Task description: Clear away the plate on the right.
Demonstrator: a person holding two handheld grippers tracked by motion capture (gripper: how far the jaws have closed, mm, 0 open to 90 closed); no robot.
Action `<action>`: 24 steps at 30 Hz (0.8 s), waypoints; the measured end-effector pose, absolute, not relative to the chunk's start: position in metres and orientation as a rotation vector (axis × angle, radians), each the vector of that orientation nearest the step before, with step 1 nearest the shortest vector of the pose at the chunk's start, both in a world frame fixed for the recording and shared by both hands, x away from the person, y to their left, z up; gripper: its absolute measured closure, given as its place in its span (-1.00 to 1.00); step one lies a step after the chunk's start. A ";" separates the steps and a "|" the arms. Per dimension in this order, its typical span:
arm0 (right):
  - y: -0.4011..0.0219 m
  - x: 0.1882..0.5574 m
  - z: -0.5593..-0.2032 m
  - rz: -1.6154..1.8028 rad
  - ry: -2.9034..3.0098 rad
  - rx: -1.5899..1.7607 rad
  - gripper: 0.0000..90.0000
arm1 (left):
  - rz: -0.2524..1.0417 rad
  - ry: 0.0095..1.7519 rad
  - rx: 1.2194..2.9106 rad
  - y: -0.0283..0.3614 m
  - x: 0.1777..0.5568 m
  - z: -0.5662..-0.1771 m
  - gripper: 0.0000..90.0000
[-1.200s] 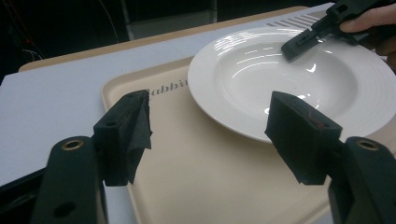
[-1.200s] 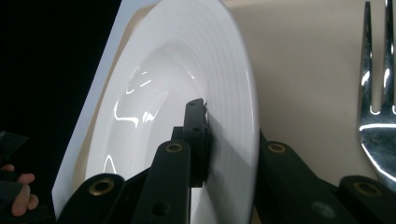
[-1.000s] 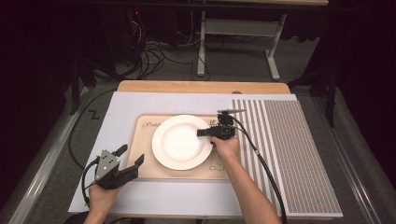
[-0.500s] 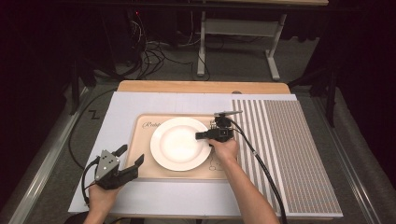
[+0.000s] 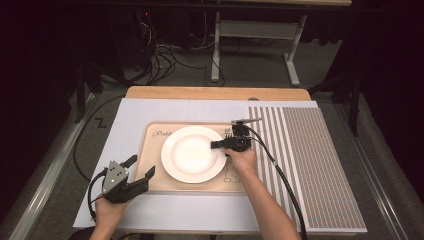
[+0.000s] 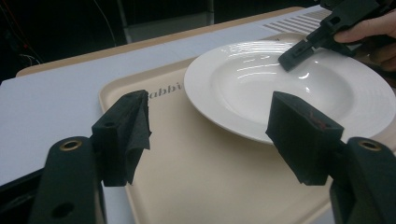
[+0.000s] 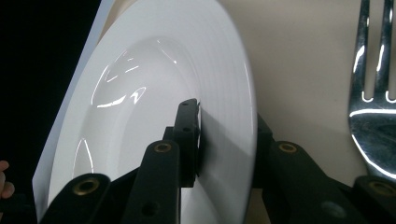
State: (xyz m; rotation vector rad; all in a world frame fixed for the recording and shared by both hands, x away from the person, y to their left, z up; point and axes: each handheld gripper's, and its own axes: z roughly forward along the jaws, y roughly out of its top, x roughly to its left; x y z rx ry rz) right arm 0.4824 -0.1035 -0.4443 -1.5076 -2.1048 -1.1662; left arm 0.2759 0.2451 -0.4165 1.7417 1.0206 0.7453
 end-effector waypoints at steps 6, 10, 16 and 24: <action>-0.107 0.483 -0.443 -1.167 -2.121 -1.500 0.58 | 0.745 1.023 1.737 0.245 0.276 -0.416 -0.32; -0.109 0.483 -0.442 -1.175 -2.120 -1.507 0.52 | 0.750 1.028 1.719 0.246 0.275 -0.415 -0.32; -0.115 0.482 -0.441 -1.194 -2.112 -1.521 0.41 | 0.750 1.030 1.721 0.247 0.275 -0.415 -0.32; -0.120 0.481 -0.439 -1.219 -2.091 -1.530 0.39 | 0.734 1.039 1.724 0.248 0.276 -0.416 -0.32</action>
